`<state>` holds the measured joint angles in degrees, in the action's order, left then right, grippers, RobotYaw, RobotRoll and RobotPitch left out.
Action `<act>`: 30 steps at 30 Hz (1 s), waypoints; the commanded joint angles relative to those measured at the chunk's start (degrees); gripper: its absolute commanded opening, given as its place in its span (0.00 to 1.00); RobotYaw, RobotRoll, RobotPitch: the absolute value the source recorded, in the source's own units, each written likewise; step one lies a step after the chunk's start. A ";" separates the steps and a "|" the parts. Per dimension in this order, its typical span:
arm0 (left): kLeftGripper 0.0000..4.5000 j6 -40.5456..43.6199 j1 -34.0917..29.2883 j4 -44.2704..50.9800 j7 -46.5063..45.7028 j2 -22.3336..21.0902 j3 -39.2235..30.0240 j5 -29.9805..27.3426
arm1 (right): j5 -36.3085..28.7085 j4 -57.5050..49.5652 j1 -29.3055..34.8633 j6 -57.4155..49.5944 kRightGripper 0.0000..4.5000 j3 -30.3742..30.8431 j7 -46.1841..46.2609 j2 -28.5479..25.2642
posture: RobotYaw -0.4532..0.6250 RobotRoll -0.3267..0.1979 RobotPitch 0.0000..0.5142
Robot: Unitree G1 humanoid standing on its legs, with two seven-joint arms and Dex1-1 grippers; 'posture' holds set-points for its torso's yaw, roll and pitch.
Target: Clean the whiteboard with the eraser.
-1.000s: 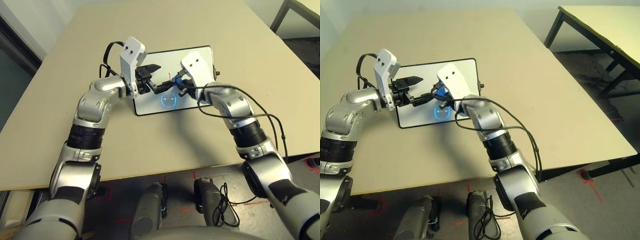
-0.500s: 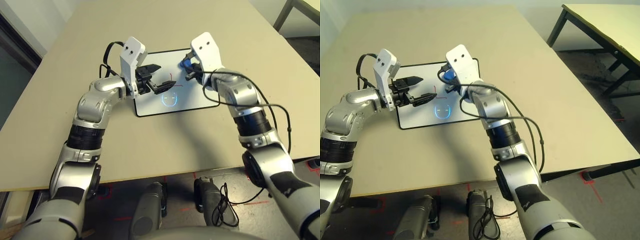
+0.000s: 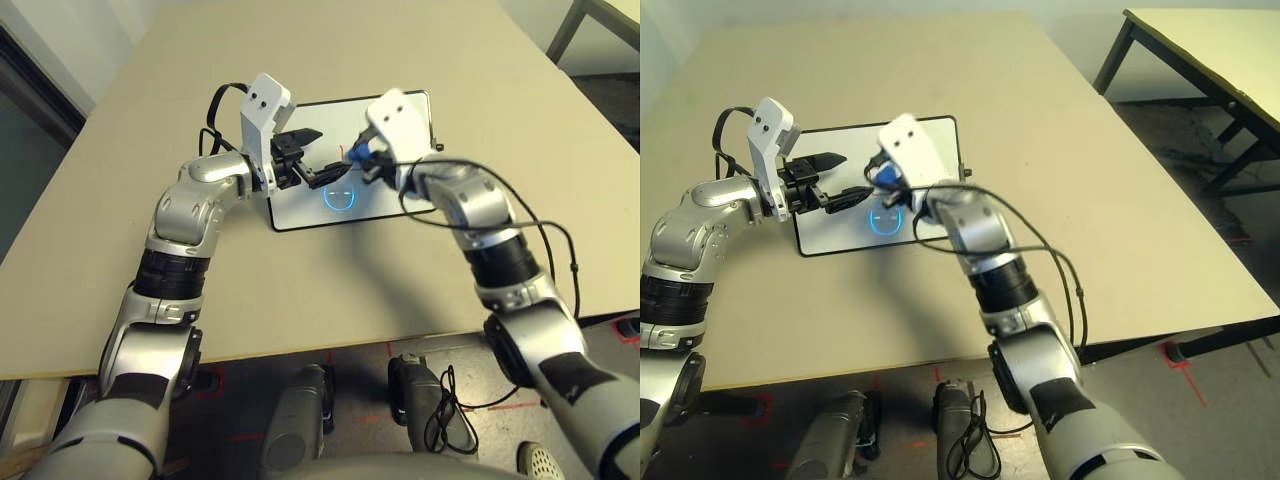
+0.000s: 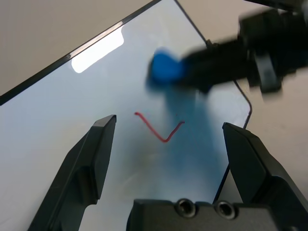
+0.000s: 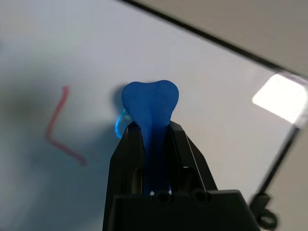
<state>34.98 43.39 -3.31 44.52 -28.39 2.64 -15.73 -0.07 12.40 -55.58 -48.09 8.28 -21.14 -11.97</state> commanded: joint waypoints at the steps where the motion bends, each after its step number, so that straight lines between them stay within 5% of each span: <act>1: 1.00 -0.20 0.11 -0.28 0.38 -0.14 0.52 0.10 | 0.29 0.05 2.65 -2.52 0.13 1.91 -0.11 0.57 | 0.45 0.62 0.35; 10: 1.00 -0.38 0.37 -0.56 0.52 -0.13 0.69 0.25 | -0.21 -8.48 8.88 -8.69 0.13 6.24 -1.88 0.77 | 0.45 0.62 0.33; 23: 1.00 -0.11 -0.01 -0.09 0.73 -0.17 0.93 0.15 | 0.46 0.99 2.15 -3.12 0.13 -1.15 -0.28 -5.17 | 0.44 0.62 0.33; 30: 1.00 0.23 -0.33 0.17 0.74 -0.34 0.81 0.03 | -0.60 -9.34 10.06 -10.68 0.13 3.67 -2.77 -5.14 | 0.44 0.62 0.35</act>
<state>34.93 43.59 -3.57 45.03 -28.40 3.13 -15.69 -0.15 3.09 -48.46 -54.79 9.31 -23.05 -17.26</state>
